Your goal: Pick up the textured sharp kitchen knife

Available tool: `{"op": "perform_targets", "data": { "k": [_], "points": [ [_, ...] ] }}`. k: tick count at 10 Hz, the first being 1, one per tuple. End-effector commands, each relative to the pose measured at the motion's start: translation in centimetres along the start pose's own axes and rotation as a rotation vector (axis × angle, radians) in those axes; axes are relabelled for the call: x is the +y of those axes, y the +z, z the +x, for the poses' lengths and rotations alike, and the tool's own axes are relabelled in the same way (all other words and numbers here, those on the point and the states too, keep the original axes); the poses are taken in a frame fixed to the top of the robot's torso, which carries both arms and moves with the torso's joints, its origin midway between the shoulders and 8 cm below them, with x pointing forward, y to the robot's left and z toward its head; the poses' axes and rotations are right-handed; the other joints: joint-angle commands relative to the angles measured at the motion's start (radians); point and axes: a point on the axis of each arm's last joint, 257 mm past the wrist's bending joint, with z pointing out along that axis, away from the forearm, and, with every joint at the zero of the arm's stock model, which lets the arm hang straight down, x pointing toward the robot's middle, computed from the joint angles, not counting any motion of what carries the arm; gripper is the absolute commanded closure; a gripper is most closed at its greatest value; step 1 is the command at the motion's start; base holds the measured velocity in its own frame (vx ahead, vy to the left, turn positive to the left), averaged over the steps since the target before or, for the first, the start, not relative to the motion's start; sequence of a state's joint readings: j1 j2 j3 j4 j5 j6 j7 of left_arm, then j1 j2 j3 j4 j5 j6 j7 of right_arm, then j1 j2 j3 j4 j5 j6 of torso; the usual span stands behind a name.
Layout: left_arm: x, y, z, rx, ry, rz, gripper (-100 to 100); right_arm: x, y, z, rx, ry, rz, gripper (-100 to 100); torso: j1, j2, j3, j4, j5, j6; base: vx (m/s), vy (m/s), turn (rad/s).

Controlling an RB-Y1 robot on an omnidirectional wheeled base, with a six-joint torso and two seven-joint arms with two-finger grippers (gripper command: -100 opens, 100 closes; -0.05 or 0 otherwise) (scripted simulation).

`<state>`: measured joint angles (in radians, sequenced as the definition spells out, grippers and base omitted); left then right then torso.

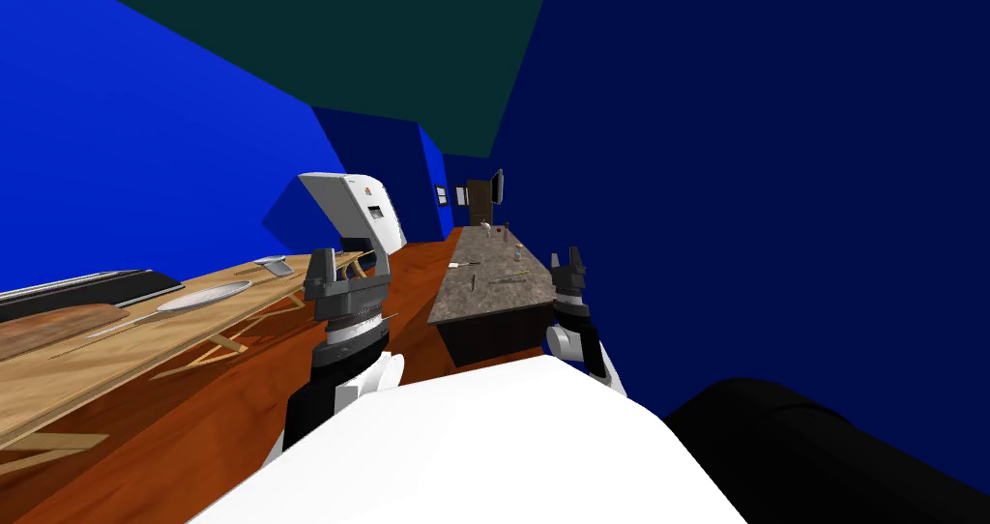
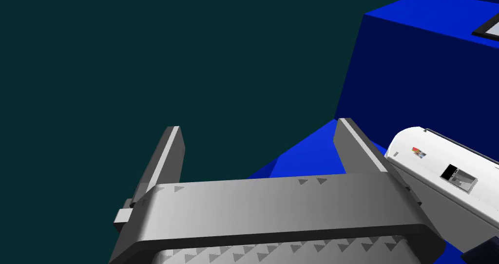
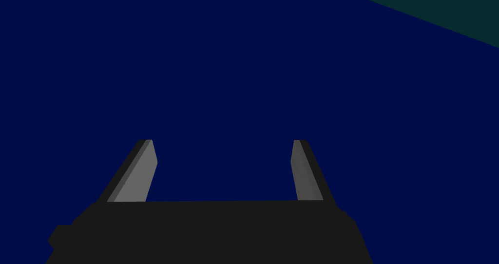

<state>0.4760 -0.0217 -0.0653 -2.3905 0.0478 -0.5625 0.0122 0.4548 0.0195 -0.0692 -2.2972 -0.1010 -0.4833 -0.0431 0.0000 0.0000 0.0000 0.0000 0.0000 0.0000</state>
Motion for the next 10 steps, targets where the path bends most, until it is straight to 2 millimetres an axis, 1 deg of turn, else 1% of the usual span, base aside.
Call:
{"op": "perform_targets", "data": {
  "k": [1,3,7,8,10],
  "points": [
    [1.0,0.1,0.6,0.033,0.007,-0.02,-100,0.0,0.0,0.0,0.0,0.0,0.0,0,0.0,0.0,0.0,0.0,0.0,0.0,-0.006,0.01,-0.063],
    [3.1,0.3,1.5,0.084,0.023,-0.062,-100,0.0,0.0,0.0,0.0,0.0,0.0,0,0.002,0.001,0.0,0.0,0.0,0.0,-0.019,0.035,-0.106],
    [9.4,1.0,3.0,0.177,0.091,-0.179,-100,0.0,0.0,0.0,0.0,0.0,0.0,0,0.004,0.001,0.001,0.0,0.001,0.0,-0.027,0.059,-0.172],
    [10.2,1.2,3.1,0.18,0.089,-0.193,-100,0.0,0.0,0.0,0.0,0.0,0.0,0,0.005,0.002,0.001,0.0,0.001,0.0,-0.035,0.048,-0.061],
    [13.6,1.7,3.5,0.217,0.14,-0.255,-100,0.0,0.0,0.0,0.0,0.0,0.0,0,0.003,0.001,0.001,0.0,0.001,0.0,-0.029,0.049,-0.177]
  ]
}}
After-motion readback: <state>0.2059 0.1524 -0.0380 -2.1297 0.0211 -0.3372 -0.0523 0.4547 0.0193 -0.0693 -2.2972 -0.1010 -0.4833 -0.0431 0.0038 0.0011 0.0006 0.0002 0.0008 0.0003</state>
